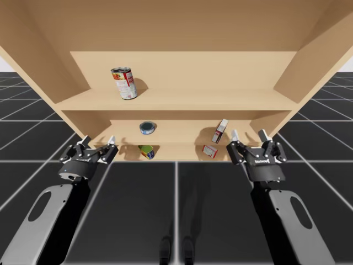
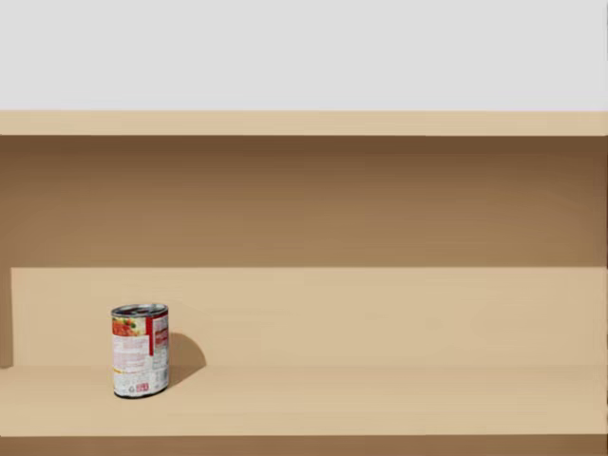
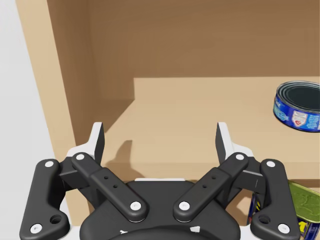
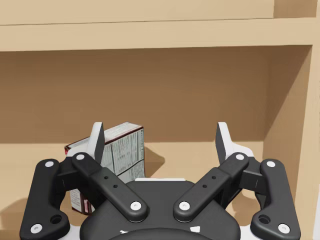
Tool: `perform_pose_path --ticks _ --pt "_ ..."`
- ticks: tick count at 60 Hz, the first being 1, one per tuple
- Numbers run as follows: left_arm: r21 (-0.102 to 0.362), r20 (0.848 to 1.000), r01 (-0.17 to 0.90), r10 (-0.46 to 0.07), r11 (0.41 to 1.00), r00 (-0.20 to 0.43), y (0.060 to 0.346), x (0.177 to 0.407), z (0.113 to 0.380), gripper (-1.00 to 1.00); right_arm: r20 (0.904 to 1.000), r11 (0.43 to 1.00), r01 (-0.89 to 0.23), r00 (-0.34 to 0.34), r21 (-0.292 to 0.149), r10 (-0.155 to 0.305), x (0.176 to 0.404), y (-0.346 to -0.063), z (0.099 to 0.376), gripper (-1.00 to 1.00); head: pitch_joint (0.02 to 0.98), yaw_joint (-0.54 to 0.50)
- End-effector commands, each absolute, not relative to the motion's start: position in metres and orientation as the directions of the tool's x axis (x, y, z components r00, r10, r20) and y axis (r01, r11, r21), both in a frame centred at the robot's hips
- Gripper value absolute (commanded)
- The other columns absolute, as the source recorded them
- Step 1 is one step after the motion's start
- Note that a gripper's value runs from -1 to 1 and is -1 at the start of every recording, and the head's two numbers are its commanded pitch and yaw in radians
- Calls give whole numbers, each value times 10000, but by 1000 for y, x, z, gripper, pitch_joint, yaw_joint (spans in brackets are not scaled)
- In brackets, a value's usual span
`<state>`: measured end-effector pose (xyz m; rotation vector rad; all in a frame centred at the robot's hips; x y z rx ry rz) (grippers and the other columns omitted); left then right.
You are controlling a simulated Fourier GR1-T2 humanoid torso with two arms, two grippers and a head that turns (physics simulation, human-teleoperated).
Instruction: Find the tomato soup can on the shelf and bring it to me.
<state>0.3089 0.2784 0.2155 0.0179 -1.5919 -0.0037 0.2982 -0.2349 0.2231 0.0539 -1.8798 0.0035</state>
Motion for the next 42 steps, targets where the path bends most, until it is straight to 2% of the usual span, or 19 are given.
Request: perform_pose_path --ticks 1,7,14,23,33,42 --pt "165 9996 -110 -167 9998 -216 279 309 215 -1000 9474 9996 82 -3195 253 -214 298 -234 221 -1000 42 -12" --pt "145 9997 -118 -148 9998 -204 280 309 215 -1000 9516 9993 -148 -3051 340 -368 298 -234 223 -1000 55 -9" --pt "-5 9999 31 5 10000 -136 280 309 216 -1000 9567 9995 -219 -2899 222 -276 299 -235 223 -1000 106 20" --pt "-55 9999 27 55 10000 -121 282 309 216 -1000 9582 9995 -269 -2852 157 -227 299 -235 223 -1000 184 135" --pt "-143 9998 33 144 9999 -165 284 309 217 -1000 9603 9993 -335 -2777 177 -264 298 -235 223 -1000 224 292" --pt "-393 9989 79 395 9992 -262 284 307 221 -1000 9616 9992 -339 -2728 206 -291 299 -235 223 -1000 226 331"
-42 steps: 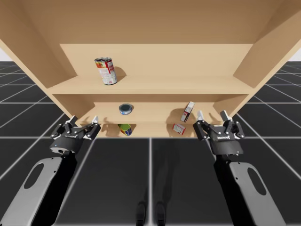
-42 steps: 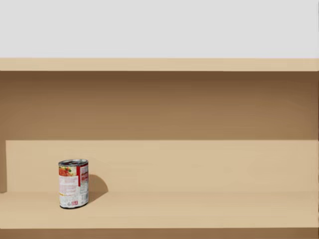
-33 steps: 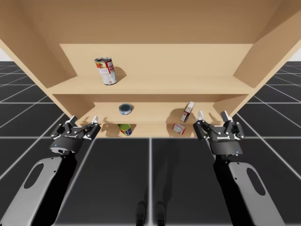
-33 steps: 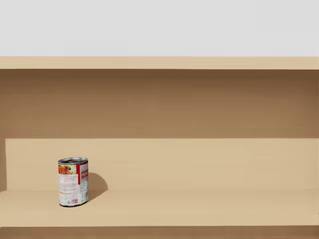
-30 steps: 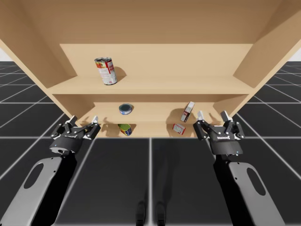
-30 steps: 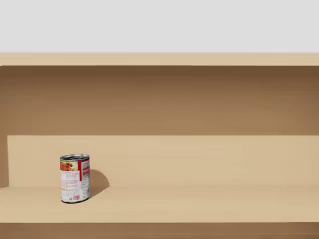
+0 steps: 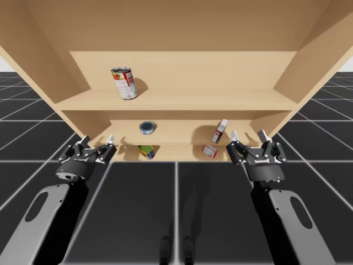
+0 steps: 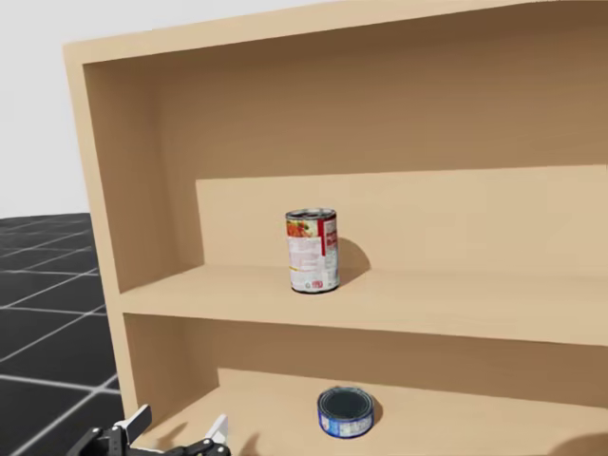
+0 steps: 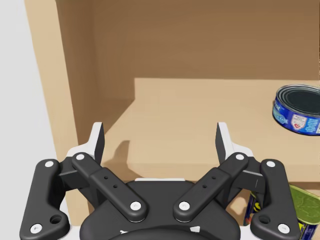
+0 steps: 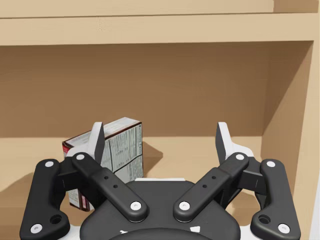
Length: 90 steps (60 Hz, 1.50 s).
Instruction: Find the tomato soup can on the shelf and bring it to me.
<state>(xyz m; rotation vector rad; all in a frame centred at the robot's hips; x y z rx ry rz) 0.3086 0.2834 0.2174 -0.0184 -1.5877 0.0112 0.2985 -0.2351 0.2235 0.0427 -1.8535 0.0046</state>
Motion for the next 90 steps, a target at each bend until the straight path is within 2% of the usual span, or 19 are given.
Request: perform_pose_path --ticks 1,5,11,15,18,25,31,35,44,51,57,60,71,83,90 --pt "-432 9985 55 434 9991 -348 283 304 225 -1000 9617 9992 -330 -2725 217 -299 299 -235 223 -1000 226 329" --pt "-453 9974 238 465 9987 -559 279 294 238 -1000 9624 9992 -311 -2695 259 -333 300 -235 222 -1000 228 319" --pt "-58 9995 745 81 9972 -309 270 280 255 -1000 9628 9991 -311 -2678 281 -354 300 -234 222 -1000 231 307" --pt "39 9999 1159 -28 9932 -100 264 268 267 -1000 9629 9990 -311 -2667 328 -400 300 -234 222 -1000 230 298" --pt "221 9997 1356 -232 9905 60 259 259 282 -1000 9626 9987 -312 -2670 392 -461 300 -234 222 -1000 229 294" --pt "434 9990 2313 -405 9719 -174 247 241 328 -1000 9628 9986 -317 -2655 431 -500 301 -235 222 -1000 226 299" --pt "628 9974 2572 -518 9643 -495 240 237 359 -1000 9624 9985 -319 -2667 443 -512 301 -237 222 -1000 225 298" --pt "629 9975 2719 -514 9603 -491 235 239 370 -1000 9626 9984 -321 -2656 471 -539 301 -237 223 -1000 226 297" --pt "376 9989 3262 -269 9445 -373 222 254 390 -1000 9630 9983 -324 -2640 477 -546 301 -238 223 -1000 227 300" --pt "327 9989 3165 -199 9480 -435 211 278 400 -1000 9626 9980 -329 -2641 540 -608 301 -238 223 -1000 229 302" --pt "231 9996 3041 -170 9524 -227 201 300 402 -1000 9622 9978 -331 -2646 573 -640 301 -239 223 -1000 230 297" --pt "32 10000 3084 -29 9512 -15 197 311 402 -1000 9620 9977 -332 -2648 592 -659 301 -239 224 -1000 231 294" --pt "-217 9988 2873 83 9576 477 186 345 396 -1000 9614 9974 -308 -2659 644 -703 301 -241 224 -1000 235 281" --pt "-295 9960 2486 73 9682 896 180 382 384 -1000 9613 9968 -285 -2640 741 -790 301 -242 225 -1000 241 274" --pt "-310 9948 2298 76 9727 1019 178 392 376 -1000 9611 9967 -252 -2640 777 -816 301 -243 225 -1000 244 270"
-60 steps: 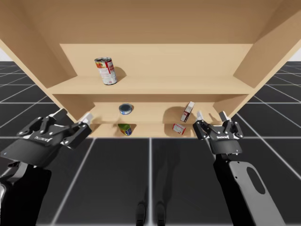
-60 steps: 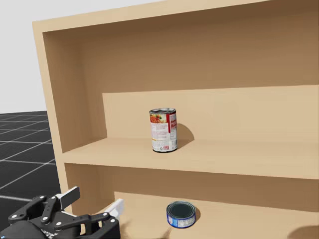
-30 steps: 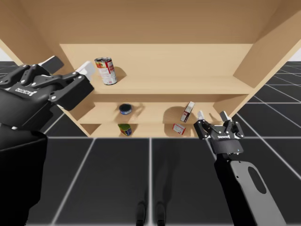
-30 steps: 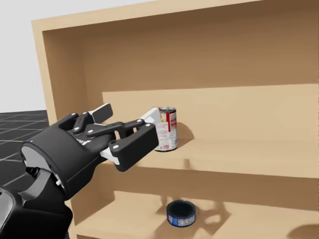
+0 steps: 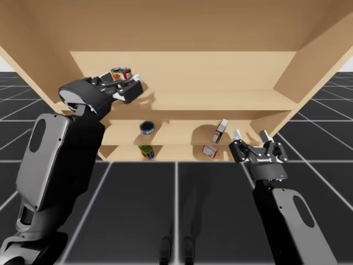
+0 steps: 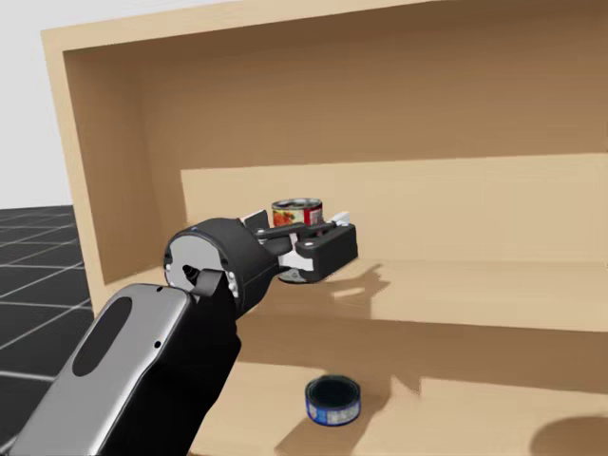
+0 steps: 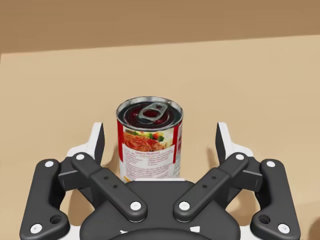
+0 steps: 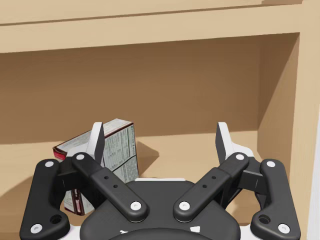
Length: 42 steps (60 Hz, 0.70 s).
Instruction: Find the tomato soup can on the shelf and bring it to me.
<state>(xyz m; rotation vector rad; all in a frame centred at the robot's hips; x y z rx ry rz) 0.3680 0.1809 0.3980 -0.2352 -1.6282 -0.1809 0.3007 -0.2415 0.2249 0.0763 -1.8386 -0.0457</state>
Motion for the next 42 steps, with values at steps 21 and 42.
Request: perform_pose_path --ticks 21,42 --pt "106 9998 2512 -148 9679 149 179 373 381 1000 9635 9963 -319 -2536 799 -854 301 -245 225 -1000 254 262" --pt "601 9941 2793 -323 9583 -1031 180 298 394 1000 9636 9969 -277 -2555 738 -784 302 -245 224 -1000 271 267"
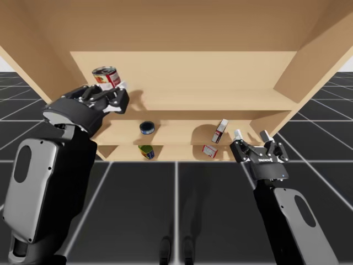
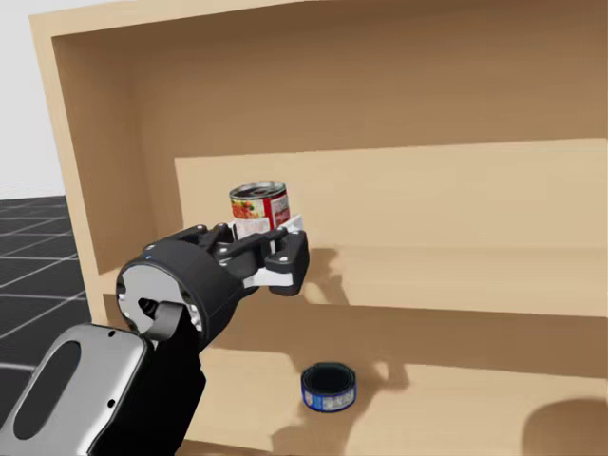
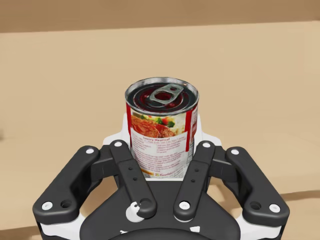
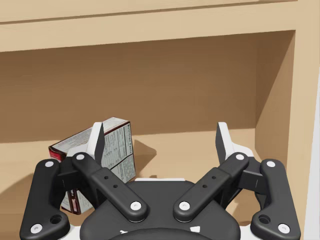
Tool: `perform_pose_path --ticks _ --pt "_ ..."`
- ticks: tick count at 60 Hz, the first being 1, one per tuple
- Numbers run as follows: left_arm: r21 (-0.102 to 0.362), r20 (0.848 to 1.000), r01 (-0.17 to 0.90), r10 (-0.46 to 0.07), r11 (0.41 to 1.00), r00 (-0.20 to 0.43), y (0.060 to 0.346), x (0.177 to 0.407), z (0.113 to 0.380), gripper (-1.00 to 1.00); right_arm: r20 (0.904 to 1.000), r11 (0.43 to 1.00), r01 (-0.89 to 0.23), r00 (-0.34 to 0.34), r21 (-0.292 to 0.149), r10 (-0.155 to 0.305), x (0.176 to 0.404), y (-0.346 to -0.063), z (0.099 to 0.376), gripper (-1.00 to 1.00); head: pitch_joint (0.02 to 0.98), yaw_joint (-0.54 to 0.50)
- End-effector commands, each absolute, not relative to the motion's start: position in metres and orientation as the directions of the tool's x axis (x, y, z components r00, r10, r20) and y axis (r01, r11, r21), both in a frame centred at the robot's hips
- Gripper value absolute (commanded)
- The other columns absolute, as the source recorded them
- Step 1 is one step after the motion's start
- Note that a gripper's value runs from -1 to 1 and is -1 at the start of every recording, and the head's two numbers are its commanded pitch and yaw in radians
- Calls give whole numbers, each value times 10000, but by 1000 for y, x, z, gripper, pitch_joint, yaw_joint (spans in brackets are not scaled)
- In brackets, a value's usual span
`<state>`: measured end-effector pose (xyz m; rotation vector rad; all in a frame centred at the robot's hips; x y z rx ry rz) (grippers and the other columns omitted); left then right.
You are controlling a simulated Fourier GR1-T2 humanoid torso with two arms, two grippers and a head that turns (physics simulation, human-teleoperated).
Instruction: Find the tomato soup can on the shelf and bring it to me.
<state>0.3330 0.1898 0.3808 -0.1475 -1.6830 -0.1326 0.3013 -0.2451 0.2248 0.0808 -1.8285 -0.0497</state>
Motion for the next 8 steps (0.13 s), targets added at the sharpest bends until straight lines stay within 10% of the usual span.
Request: perform_pose_path --ticks 1,8 --pt "681 9930 2731 -386 9596 -1120 180 293 393 1000 9637 9969 -271 -2553 732 -777 302 -245 224 -1000 273 267" --pt "1036 9875 2592 -682 9603 -1421 186 262 387 1000 9634 9970 -267 -2567 732 -776 302 -245 224 -1000 283 269"
